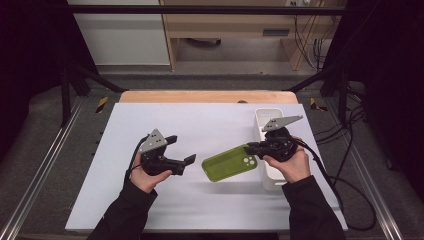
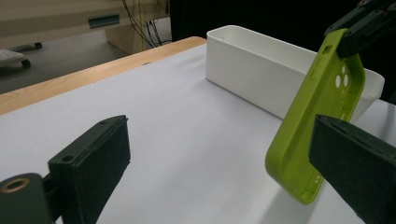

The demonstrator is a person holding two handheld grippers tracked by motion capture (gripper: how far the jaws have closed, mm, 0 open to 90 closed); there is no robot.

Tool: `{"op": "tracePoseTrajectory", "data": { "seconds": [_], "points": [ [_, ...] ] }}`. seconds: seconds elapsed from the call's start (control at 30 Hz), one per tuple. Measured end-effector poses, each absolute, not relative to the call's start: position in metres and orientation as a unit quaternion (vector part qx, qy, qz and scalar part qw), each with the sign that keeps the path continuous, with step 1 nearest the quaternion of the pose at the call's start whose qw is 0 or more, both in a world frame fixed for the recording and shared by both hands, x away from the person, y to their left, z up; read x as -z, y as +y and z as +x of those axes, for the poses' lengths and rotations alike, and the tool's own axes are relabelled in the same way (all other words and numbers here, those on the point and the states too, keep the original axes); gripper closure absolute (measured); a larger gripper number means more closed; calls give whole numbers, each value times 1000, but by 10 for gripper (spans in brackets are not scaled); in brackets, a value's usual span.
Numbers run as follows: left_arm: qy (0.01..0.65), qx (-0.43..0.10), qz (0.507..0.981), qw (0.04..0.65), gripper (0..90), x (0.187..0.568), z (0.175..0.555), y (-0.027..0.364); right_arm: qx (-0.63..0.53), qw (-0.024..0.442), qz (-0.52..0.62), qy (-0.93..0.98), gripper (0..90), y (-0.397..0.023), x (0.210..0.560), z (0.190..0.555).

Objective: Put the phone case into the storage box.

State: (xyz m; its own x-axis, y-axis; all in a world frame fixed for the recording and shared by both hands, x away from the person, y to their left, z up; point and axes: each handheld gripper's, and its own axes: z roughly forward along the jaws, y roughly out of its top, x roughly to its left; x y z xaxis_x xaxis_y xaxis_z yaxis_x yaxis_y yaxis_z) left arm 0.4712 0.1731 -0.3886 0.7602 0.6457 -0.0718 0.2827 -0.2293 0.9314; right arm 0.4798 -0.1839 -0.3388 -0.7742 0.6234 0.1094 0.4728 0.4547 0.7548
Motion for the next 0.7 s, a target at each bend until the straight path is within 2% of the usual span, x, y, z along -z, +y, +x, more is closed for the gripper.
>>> {"op": "tracePoseTrajectory", "data": {
  "seconds": [0.7],
  "points": [
    [321,-196,745,551,31,404,466,219,-399,138,306,853,799,-196,313,471]
  ]
}}
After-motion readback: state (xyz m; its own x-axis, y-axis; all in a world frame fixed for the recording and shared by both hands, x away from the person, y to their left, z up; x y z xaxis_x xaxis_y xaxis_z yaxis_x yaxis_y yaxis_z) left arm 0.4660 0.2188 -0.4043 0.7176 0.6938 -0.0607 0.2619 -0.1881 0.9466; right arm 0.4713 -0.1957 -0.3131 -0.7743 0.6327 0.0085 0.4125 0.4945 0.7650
